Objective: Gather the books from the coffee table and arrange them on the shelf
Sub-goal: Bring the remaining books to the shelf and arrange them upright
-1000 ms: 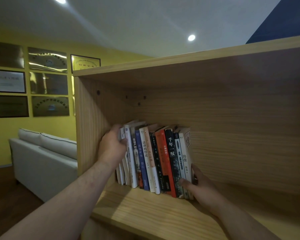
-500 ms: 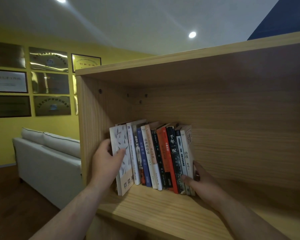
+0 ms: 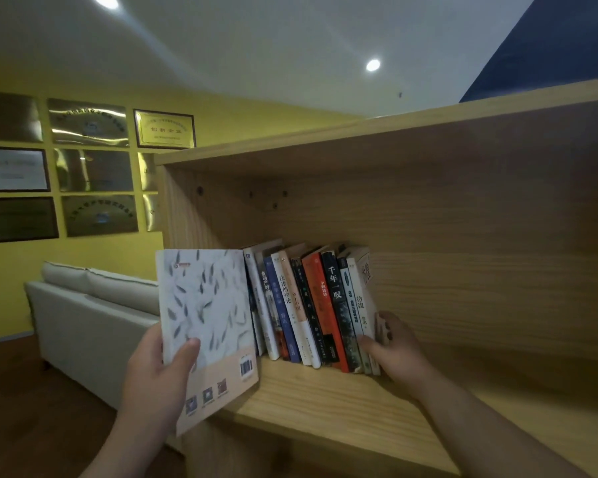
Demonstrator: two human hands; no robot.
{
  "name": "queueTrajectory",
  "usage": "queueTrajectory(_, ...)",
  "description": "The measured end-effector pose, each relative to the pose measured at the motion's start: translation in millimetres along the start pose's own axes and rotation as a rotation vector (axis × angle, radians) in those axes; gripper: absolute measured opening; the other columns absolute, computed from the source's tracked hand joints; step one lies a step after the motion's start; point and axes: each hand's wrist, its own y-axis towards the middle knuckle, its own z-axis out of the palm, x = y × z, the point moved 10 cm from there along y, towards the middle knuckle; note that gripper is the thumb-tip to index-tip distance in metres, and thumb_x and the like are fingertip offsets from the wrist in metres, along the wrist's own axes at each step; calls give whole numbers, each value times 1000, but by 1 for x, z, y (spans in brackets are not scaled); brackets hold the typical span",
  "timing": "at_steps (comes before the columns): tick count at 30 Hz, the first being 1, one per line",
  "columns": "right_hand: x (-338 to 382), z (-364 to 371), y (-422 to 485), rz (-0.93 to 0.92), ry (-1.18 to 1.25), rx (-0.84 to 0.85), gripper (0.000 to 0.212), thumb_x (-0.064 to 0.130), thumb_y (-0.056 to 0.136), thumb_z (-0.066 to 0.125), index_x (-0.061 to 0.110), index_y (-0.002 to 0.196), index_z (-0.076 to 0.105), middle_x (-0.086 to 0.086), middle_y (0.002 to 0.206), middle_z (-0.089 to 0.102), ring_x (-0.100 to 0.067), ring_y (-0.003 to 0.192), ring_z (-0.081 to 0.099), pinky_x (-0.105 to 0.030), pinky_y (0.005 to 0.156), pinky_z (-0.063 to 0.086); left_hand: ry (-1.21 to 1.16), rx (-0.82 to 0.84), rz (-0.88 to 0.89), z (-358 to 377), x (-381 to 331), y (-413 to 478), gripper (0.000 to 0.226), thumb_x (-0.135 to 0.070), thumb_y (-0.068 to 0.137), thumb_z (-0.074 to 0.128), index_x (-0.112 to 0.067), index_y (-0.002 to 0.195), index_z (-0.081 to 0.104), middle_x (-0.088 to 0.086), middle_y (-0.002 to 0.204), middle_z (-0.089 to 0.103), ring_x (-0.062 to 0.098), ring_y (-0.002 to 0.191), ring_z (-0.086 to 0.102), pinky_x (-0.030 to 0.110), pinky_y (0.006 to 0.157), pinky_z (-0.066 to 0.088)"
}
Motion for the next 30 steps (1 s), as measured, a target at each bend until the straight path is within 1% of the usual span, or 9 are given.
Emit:
queueTrajectory(3, 6, -20, -13, -1, -12, -138, 55, 34, 94, 70, 25, 144, 49, -5, 141, 55, -16, 110, 59, -37, 88, 56, -8, 93, 29, -6, -24, -9, 20, -10, 96, 58, -24, 110, 59, -13, 99, 66, 12, 91, 64, 32, 66, 49)
queueTrajectory(5, 26, -35, -28, -65, -34, -207, 58, 34, 95, 67, 23, 148, 46, -5, 146, 53, -12, 111, 52, -32, 85, 49, 33, 187, 94, 1, -44, -16, 22, -8, 95, 59, -24, 109, 60, -13, 98, 67, 5, 90, 64, 24, 65, 48)
queueTrajectory(10, 118, -48, -81, -364, -74, -127, 66, 36, 94, 68, 40, 152, 38, 17, 153, 37, -6, 133, 39, -39, 105, 43, 290, 480, 303, 45, -86, -36, 38, -15, 92, 63, -51, 102, 56, -29, 99, 66, -1, 96, 64, 14, 65, 51)
queueTrajectory(12, 140, -45, -96, -379, -96, -2, 55, 32, 96, 66, 46, 145, 45, 22, 148, 42, -4, 132, 42, -38, 107, 44, 386, 572, 395, 66, -102, -48, 40, -22, 93, 62, -60, 103, 52, -31, 105, 61, -1, 100, 61, 21, 68, 56)
queueTrajectory(14, 147, -51, -105, -350, -54, 30, 26, 22, 100, 61, 37, 121, 66, 13, 125, 65, -6, 113, 59, -35, 95, 53, 408, 604, 426, 80, -115, -57, 35, -28, 93, 62, -58, 107, 52, -31, 106, 59, 1, 100, 59, 22, 64, 57)
queueTrajectory(17, 143, -75, -112, -285, 36, -87, 21, 19, 102, 58, 33, 94, 72, 13, 98, 72, -1, 90, 63, -23, 75, 52, 341, 511, 335, 85, -118, -55, 26, -35, 87, 69, -52, 102, 55, -25, 102, 61, 5, 93, 63, 19, 54, 54)
queueTrajectory(22, 82, -98, -107, -15, 340, -213, 19, 25, 104, 57, 22, 97, 74, -1, 99, 79, -18, 90, 74, -32, 71, 58, -39, 231, -19, 74, -86, -55, 36, -28, 87, 70, -30, 118, 52, -9, 103, 62, 13, 89, 65, 18, 54, 51)
queueTrajectory(26, 29, -96, -96, 206, 602, -281, 21, 25, 104, 57, 10, 107, 72, -11, 98, 80, -29, 90, 77, -41, 74, 62, -454, 427, -410, 128, -45, -81, 22, -15, 93, 63, -18, 115, 61, 8, 102, 74, 30, 92, 71, 46, 72, 60)
queueTrajectory(30, -3, -83, -88, 369, 769, -256, 26, 23, 105, 55, 2, 113, 67, -16, 96, 80, -34, 83, 79, -44, 71, 63, -386, 508, -363, 156, -50, -79, 31, -1, 93, 59, -27, 109, 62, 6, 105, 74, 30, 97, 70, 55, 81, 59)
